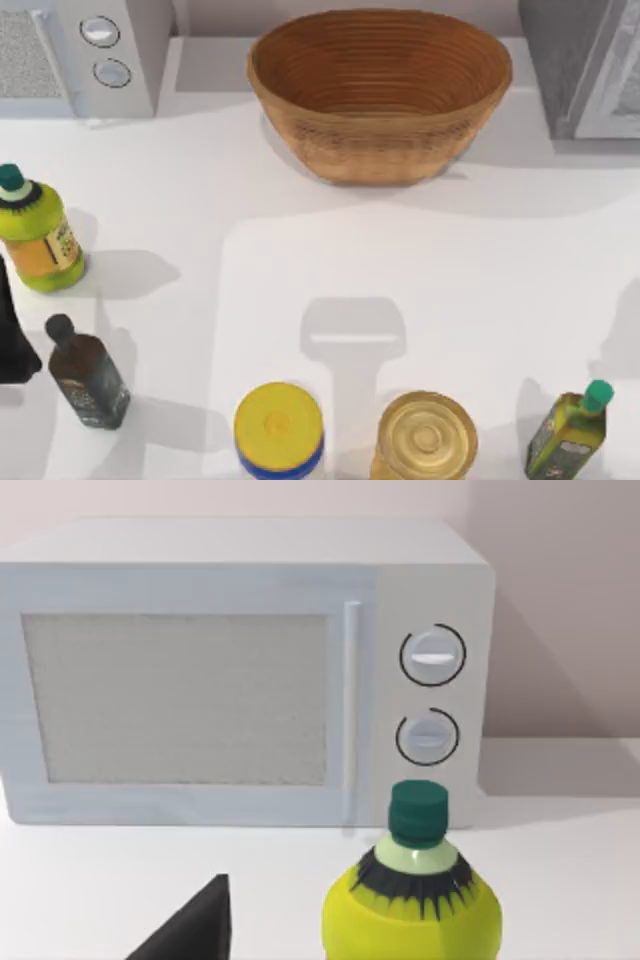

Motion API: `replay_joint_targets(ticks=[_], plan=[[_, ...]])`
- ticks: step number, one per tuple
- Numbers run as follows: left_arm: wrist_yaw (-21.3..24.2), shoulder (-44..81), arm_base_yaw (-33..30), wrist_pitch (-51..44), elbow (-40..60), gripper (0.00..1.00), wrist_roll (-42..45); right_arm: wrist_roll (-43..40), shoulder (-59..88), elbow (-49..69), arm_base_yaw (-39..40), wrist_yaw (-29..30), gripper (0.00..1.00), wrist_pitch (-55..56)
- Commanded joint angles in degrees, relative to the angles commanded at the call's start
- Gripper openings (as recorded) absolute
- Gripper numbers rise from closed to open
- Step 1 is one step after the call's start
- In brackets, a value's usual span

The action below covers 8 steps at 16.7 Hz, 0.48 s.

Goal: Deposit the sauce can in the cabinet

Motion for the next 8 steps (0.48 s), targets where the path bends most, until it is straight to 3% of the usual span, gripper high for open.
replay_joint_targets(ticks=[4,8], plan=[[0.0,0.0,0.0,0.0,0.0,1.0,0.0,0.51,6.96,8.45,0.77,1.28,0.0,-2.61],[0.0,0.0,0.0,0.0,0.0,1.0,0.0,1.05,19.72,25.74,2.25,3.52,0.0,-7.44]])
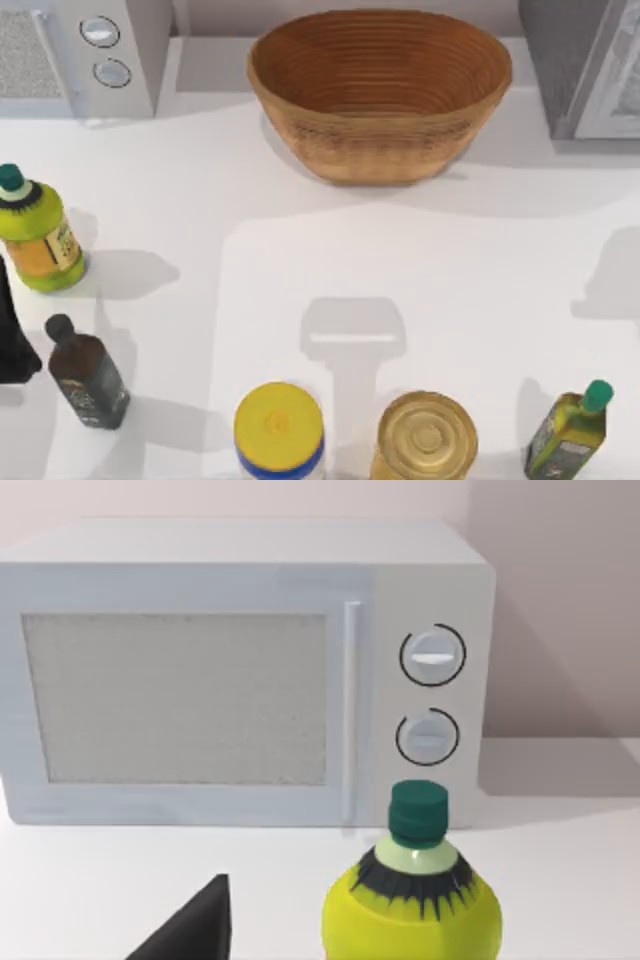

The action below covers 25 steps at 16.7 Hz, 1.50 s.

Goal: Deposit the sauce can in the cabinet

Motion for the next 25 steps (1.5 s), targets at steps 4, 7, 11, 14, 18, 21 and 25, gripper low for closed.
replay_joint_targets(ticks=[4,7,11,14,18,21,25], plan=[[0.0,0.0,0.0,0.0,0.0,1.0,0.0,0.16,15.71,22.19,2.03,2.53,0.0,-5.99],[0.0,0.0,0.0,0.0,0.0,1.0,0.0,0.02,27.75,39.48,3.76,4.29,0.0,-10.62],[0.0,0.0,0.0,0.0,0.0,1.0,0.0,-0.21,42.22,60.16,6.01,6.19,0.0,-16.23],[0.0,0.0,0.0,0.0,0.0,1.0,0.0,-0.27,50.62,71.91,7.41,7.19,0.0,-19.53],[0.0,0.0,0.0,0.0,0.0,1.0,0.0,-0.19,56.63,79.96,8.44,7.86,0.0,-21.92],[0.0,0.0,0.0,0.0,0.0,1.0,0.0,-0.18,57.0,80.46,8.5,7.91,0.0,-22.08],[0.0,0.0,0.0,0.0,0.0,1.0,0.0,-0.07,57.71,81.05,8.02,7.63,0.0,-21.78]])
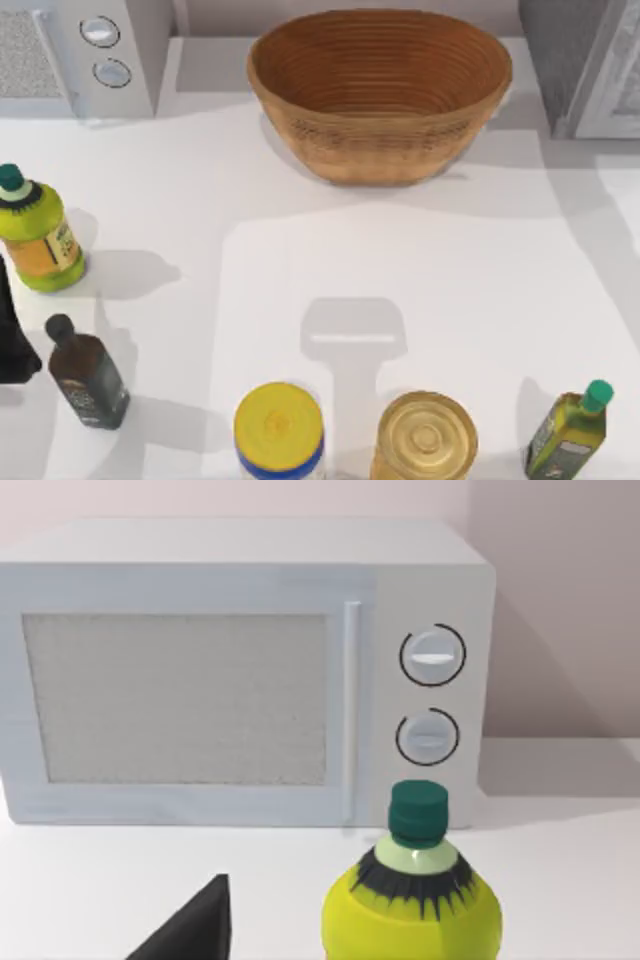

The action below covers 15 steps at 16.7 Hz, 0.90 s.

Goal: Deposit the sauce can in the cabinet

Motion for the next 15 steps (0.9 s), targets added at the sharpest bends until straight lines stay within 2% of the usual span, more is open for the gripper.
replay_joint_targets(ticks=[10,15], plan=[[0.0,0.0,0.0,0.0,0.0,1.0,0.0,-0.04,25.94,21.44,-3.71,-3.36,0.0,3.42],[0.0,0.0,0.0,0.0,0.0,1.0,0.0,-0.04,28.76,24.26,-4.63,-4.2,0.0,4.35]])
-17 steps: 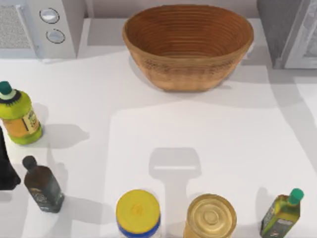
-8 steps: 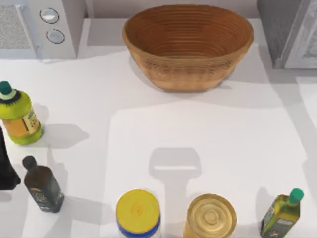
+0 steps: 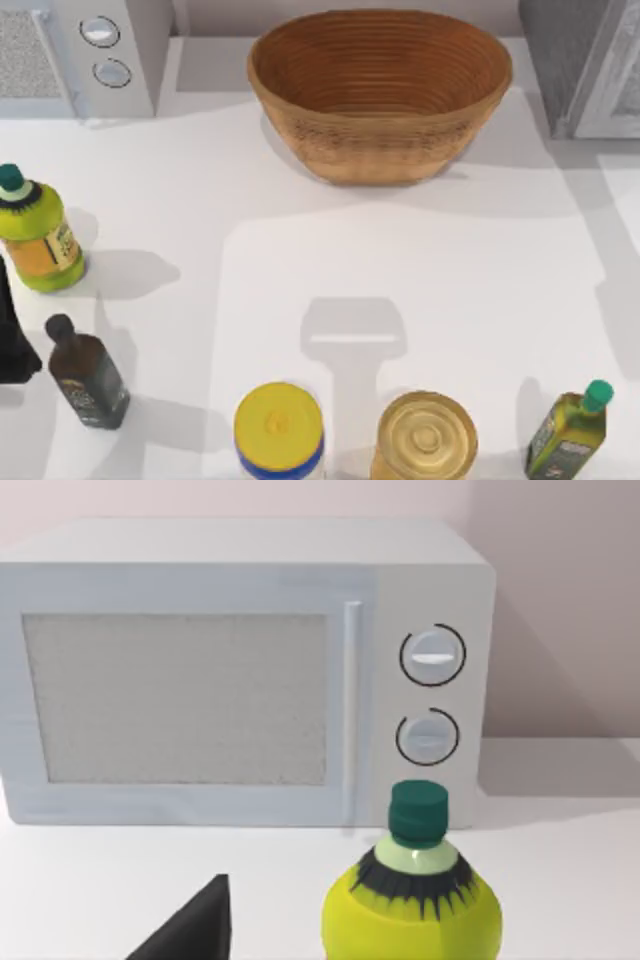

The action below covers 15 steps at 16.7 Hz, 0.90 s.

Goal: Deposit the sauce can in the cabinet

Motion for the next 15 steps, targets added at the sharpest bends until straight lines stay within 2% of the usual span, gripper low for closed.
replay_joint_targets(ticks=[1,14,15], plan=[[0.0,0.0,0.0,0.0,0.0,1.0,0.0,0.0,0.0,0.0,0.0,0.0,0.0,0.0],[0.0,0.0,0.0,0.0,0.0,1.0,0.0,0.0,0.0,0.0,0.0,0.0,0.98,0.0],[0.0,0.0,0.0,0.0,0.0,1.0,0.0,0.0,0.0,0.0,0.0,0.0,1.0,0.0]])
